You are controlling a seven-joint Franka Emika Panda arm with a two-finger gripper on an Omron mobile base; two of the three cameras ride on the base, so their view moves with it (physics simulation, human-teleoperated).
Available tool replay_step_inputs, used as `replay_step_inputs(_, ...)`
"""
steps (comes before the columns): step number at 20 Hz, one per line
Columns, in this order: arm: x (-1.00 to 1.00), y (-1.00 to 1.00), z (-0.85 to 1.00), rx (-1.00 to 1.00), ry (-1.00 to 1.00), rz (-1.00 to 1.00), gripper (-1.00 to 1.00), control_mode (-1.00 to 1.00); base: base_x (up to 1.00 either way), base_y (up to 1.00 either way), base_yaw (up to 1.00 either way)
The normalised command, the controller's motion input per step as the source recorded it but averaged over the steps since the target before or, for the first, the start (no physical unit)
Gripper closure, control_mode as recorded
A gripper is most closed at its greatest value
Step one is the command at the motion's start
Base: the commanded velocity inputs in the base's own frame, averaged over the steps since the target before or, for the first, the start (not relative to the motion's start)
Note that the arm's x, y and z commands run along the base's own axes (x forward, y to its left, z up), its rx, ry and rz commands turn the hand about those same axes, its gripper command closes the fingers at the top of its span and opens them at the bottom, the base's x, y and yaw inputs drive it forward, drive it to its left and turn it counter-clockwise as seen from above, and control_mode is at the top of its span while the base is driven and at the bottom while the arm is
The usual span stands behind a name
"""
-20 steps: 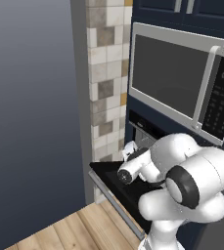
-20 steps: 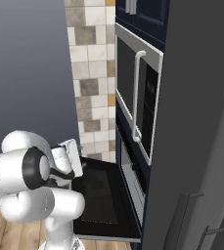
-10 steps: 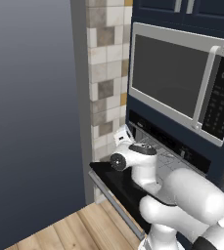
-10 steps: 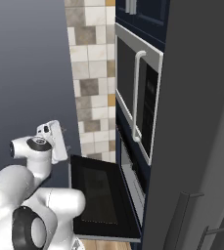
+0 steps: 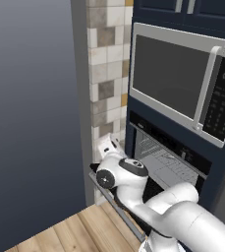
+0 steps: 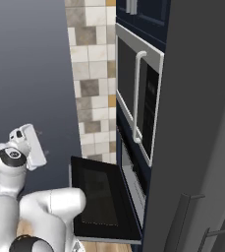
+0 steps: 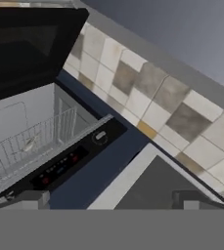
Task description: Place the fish on the rack of the oven, and slide the rack back inside. Close the oven door.
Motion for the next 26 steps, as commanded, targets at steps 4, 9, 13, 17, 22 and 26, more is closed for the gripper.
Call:
replay_step_inputs(4,-0.07,0.94,-0.03,-0.13,0.0,0.0,-1.0,-1.0,0.0,0.0,0.0)
replay_step_inputs(9,0.01,0.83,-0.26,-0.13,0.0,-0.05,-1.0,-1.0,0.0,0.0,0.0)
replay_step_inputs(13,0.0,0.78,-0.48,-0.13,0.0,-0.1,-1.0,-1.0,0.0,0.0,0.0)
replay_step_inputs(17,0.0,0.68,-0.68,-0.14,0.0,-0.11,-1.0,-1.0,0.0,0.0,0.0)
replay_step_inputs(22,0.0,0.41,-0.94,-0.14,0.0,-0.11,-1.0,-1.0,0.0,0.0,0.0)
replay_step_inputs(26,0.13,0.25,-1.0,-0.15,0.02,-0.12,-1.0,-1.0,0.0,0.0,0.0)
